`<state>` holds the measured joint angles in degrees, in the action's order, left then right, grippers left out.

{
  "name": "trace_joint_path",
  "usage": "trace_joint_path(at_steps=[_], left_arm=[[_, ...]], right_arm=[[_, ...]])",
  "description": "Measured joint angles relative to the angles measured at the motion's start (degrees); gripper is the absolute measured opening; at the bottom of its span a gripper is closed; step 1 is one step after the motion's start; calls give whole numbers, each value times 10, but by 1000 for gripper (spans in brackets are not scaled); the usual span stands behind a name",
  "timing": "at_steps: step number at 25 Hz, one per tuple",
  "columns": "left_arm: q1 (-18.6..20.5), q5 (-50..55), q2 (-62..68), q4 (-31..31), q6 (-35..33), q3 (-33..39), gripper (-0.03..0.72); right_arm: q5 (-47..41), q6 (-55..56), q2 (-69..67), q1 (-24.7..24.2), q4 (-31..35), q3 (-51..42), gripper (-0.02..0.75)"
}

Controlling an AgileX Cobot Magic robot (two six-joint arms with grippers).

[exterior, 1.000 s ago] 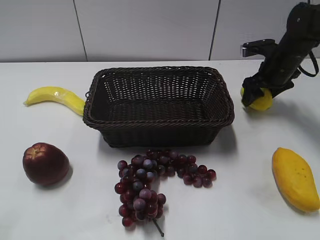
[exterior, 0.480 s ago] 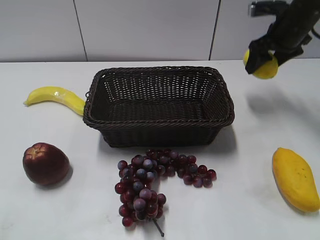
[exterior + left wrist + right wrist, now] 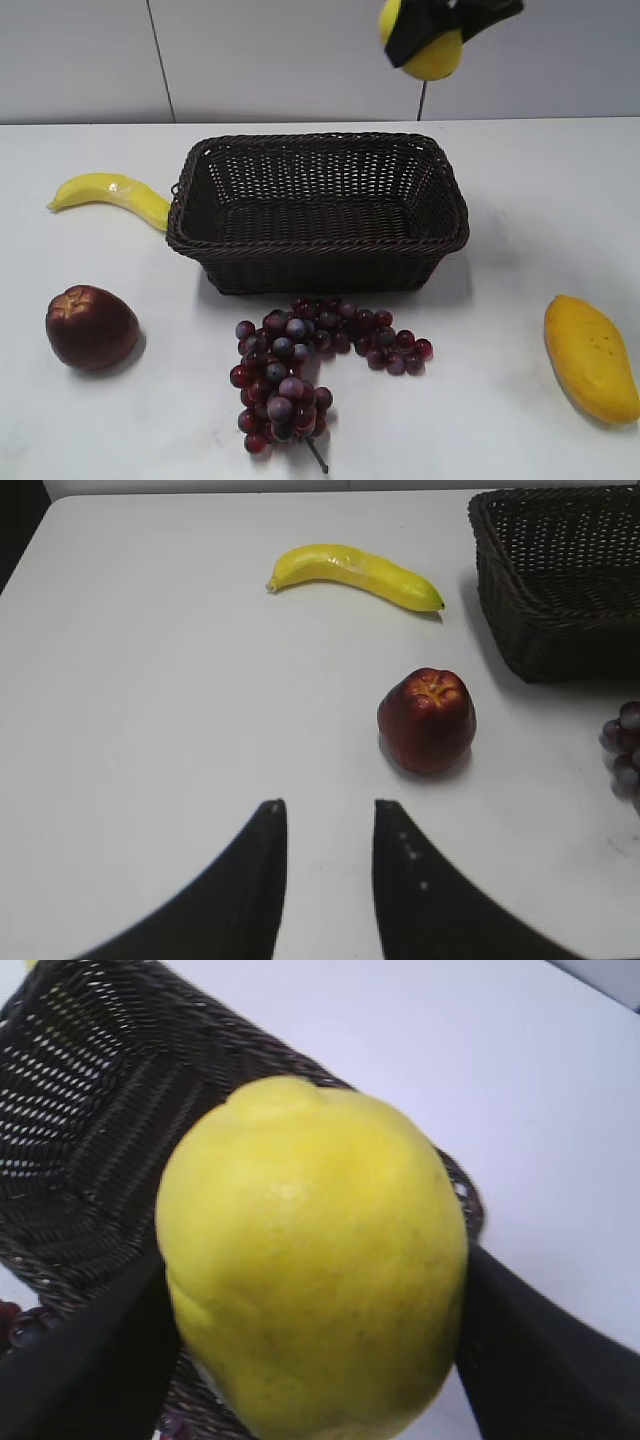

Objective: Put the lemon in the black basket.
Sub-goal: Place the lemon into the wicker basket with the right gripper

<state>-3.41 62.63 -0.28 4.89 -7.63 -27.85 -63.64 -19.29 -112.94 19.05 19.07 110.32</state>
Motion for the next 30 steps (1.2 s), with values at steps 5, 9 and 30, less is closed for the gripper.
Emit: trace_joint_path(at_steps=[5, 9, 30], left_arm=[[0, 0, 0, 0, 0, 0, 235], [0, 0, 0, 0, 0, 0, 235], [0, 0, 0, 0, 0, 0, 235]], right_arm=[[1, 0, -42, 78, -31, 0, 617], [7, 0, -102, 104, -38, 0, 617], [-33, 53, -29, 104, -125, 9, 649]])
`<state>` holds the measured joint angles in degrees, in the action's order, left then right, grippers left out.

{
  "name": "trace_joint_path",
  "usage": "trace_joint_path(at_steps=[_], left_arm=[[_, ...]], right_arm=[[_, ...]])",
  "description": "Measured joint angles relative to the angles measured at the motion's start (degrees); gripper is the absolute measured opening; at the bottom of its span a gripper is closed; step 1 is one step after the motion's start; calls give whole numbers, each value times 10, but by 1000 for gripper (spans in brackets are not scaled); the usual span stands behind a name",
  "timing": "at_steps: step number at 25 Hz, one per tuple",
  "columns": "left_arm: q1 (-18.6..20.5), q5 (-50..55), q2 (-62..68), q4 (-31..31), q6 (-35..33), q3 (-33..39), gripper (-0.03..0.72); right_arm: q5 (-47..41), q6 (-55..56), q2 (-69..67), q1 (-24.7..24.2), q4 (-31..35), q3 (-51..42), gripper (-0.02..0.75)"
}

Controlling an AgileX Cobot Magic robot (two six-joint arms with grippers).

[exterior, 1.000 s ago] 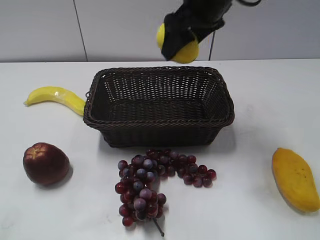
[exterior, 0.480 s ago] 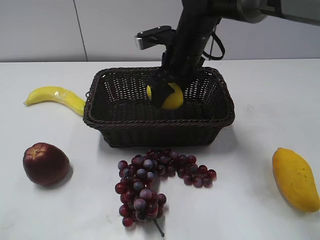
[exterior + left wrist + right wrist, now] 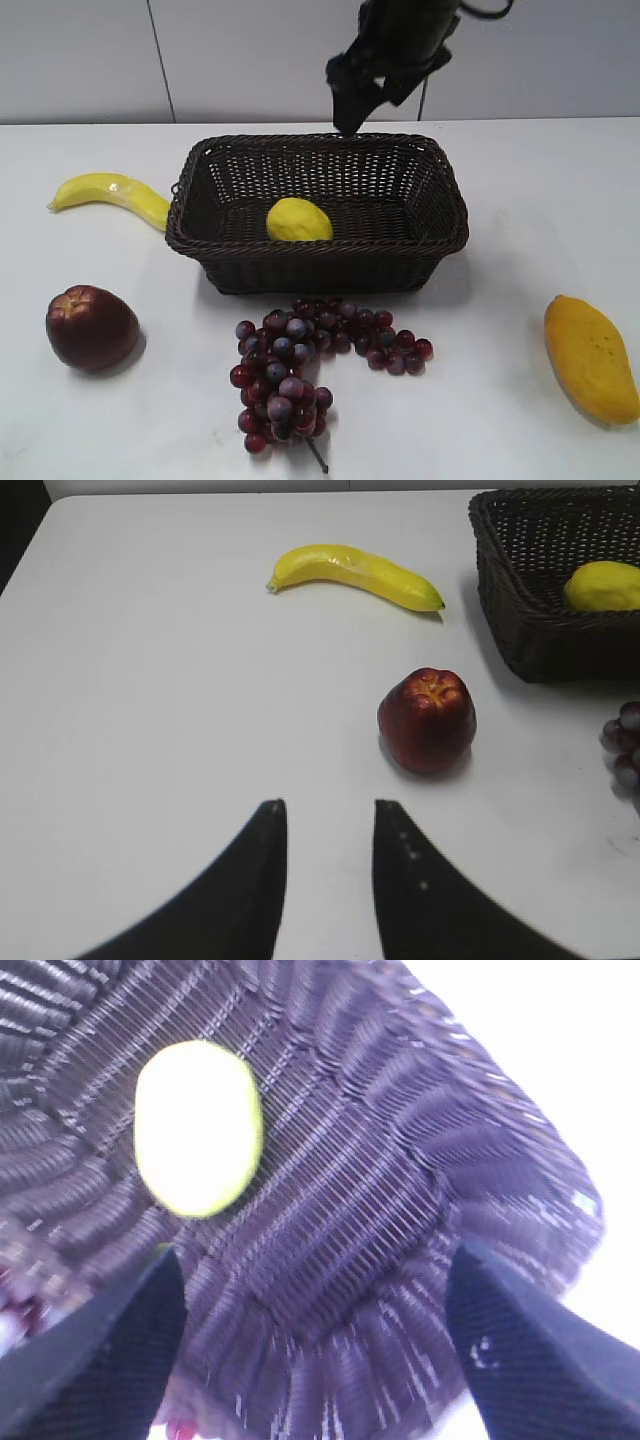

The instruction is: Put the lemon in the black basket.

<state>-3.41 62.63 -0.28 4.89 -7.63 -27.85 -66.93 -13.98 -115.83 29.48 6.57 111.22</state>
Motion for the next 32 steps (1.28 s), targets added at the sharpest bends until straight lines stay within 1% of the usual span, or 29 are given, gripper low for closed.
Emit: trace_joint_path(at_steps=[6, 9, 12, 15, 21, 25, 29, 32], left_arm=[[0, 0, 0, 0, 0, 0, 235], [0, 0, 0, 0, 0, 0, 235], [0, 0, 0, 0, 0, 0, 235], [0, 0, 0, 0, 0, 0, 235], [0, 0, 0, 0, 0, 0, 235], [0, 0, 0, 0, 0, 0, 235], [0, 0, 0, 0, 0, 0, 235], [0, 0, 0, 0, 0, 0, 235]], right_arm=[[-21, 71, 140, -2, -33, -6, 633], [-22, 95, 218, -2, -35, -42, 629], [-22, 116, 299, -2, -36, -109, 620], [-22, 127, 385, -2, -36, -206, 615], [-24, 144, 564, -2, -36, -454, 600], [-18, 146, 684, -2, -36, -604, 599], [-8, 147, 802, -2, -36, -709, 597], [10, 147, 875, -2, -36, -760, 597]])
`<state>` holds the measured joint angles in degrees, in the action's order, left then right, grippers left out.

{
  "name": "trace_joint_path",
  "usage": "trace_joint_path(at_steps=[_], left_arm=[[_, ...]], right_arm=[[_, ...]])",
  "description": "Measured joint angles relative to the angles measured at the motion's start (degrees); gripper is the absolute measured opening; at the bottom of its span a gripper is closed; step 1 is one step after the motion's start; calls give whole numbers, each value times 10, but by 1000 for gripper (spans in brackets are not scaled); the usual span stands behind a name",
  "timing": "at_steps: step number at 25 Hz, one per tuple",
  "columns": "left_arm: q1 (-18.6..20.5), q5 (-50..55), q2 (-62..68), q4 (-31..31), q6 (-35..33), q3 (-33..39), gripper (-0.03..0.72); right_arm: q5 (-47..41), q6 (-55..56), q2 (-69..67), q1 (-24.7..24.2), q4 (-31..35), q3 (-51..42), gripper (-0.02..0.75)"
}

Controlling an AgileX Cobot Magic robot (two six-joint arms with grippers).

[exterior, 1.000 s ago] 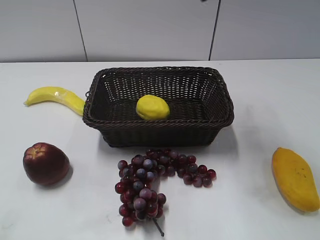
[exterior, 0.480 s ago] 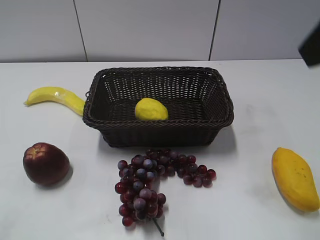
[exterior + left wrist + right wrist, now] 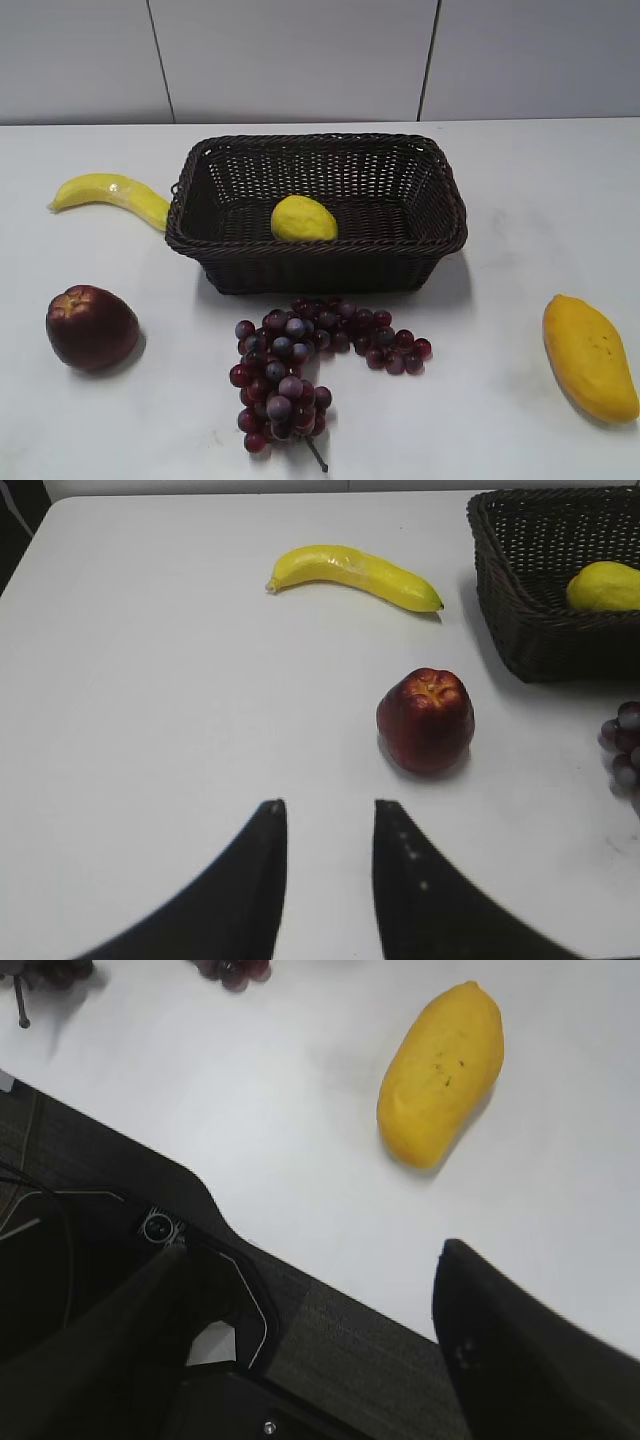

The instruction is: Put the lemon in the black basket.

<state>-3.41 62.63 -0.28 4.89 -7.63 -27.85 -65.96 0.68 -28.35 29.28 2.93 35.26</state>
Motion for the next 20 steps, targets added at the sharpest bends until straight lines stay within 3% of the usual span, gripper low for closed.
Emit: trace_joint_path(at_steps=[6, 20], left_arm=[[0, 0, 0, 0, 0, 0, 235], [0, 0, 0, 0, 0, 0, 235]], right_arm=[[50, 0, 96, 0, 0, -58, 596], [58, 1, 107, 0, -9, -67, 596]])
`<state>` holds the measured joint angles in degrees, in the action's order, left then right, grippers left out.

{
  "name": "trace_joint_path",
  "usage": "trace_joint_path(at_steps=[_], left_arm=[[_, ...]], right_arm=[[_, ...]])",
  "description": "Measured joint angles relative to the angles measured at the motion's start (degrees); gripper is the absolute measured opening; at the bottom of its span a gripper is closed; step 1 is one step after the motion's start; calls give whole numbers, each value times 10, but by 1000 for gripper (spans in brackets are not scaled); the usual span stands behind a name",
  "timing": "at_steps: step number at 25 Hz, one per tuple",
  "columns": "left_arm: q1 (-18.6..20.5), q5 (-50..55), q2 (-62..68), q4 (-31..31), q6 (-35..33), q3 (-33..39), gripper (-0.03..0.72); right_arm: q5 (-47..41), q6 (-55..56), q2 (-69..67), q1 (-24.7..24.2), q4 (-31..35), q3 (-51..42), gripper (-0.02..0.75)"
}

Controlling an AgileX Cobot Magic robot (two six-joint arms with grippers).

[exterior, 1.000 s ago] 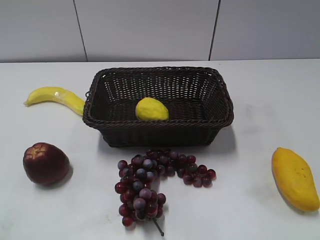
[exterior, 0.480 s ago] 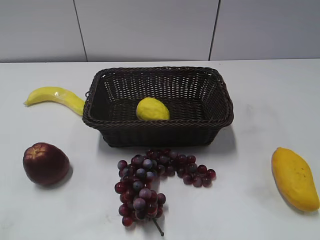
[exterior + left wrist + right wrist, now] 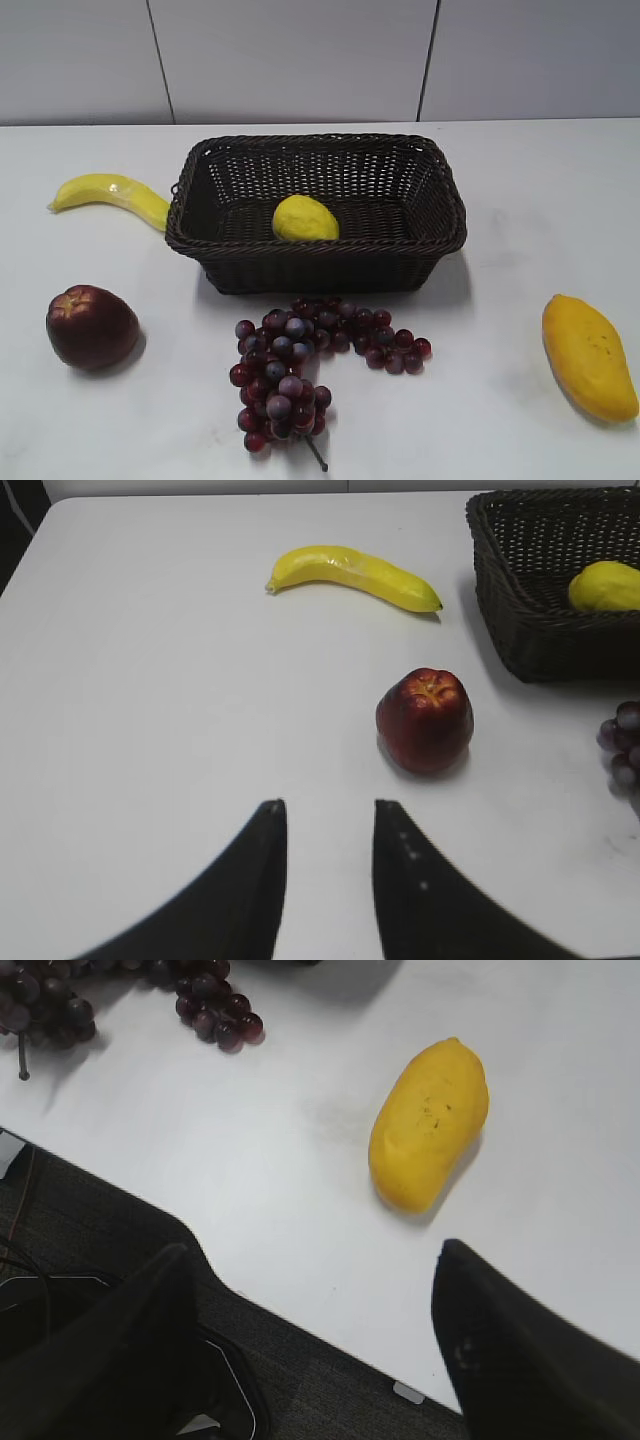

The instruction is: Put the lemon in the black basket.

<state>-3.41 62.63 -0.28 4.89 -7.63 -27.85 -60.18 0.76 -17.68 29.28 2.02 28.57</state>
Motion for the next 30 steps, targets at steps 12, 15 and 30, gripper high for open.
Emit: trace_joint_path(at_steps=[12, 15, 30], left_arm=[[0, 0, 0, 0, 0, 0, 235], [0, 0, 0, 0, 0, 0, 235], [0, 0, 0, 0, 0, 0, 235]], right_arm=[[0, 0, 13, -75, 0, 0, 594], [1, 1, 48, -135, 0, 0, 594], [1, 1, 180, -268, -1, 0, 593]])
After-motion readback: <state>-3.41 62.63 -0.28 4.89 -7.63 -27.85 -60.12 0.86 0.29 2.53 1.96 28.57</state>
